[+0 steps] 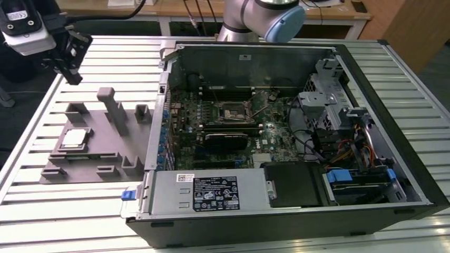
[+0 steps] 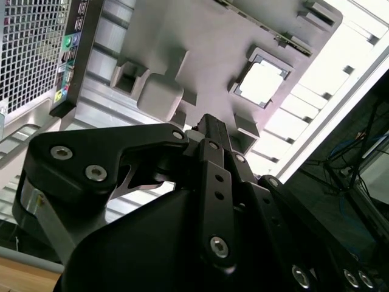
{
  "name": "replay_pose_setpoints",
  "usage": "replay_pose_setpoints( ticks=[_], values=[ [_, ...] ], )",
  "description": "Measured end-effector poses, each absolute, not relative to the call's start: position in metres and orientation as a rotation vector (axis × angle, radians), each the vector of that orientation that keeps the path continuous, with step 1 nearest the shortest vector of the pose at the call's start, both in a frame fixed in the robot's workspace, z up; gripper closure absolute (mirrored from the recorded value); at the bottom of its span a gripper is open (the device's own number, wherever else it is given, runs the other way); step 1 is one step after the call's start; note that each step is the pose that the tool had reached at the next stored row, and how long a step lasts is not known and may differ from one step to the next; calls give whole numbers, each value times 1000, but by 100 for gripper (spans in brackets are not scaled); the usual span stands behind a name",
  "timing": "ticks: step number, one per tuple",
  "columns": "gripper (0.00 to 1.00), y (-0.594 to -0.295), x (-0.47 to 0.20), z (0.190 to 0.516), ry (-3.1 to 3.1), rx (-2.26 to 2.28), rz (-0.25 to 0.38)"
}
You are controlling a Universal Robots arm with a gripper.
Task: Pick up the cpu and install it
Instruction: 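Reach for the cpu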
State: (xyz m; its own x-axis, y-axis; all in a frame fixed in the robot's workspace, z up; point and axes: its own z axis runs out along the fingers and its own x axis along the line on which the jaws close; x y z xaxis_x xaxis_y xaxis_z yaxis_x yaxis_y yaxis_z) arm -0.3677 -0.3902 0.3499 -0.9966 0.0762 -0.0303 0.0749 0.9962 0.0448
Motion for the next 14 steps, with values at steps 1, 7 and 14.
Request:
replay_pose_setpoints(
  ticks=[1, 7, 14],
  values=[
    [89, -390, -369, 349, 3107, 118, 68],
    [89, -388, -372, 343, 3107, 118, 68],
    [89, -388, -377, 334, 3107, 118, 68]
  ],
)
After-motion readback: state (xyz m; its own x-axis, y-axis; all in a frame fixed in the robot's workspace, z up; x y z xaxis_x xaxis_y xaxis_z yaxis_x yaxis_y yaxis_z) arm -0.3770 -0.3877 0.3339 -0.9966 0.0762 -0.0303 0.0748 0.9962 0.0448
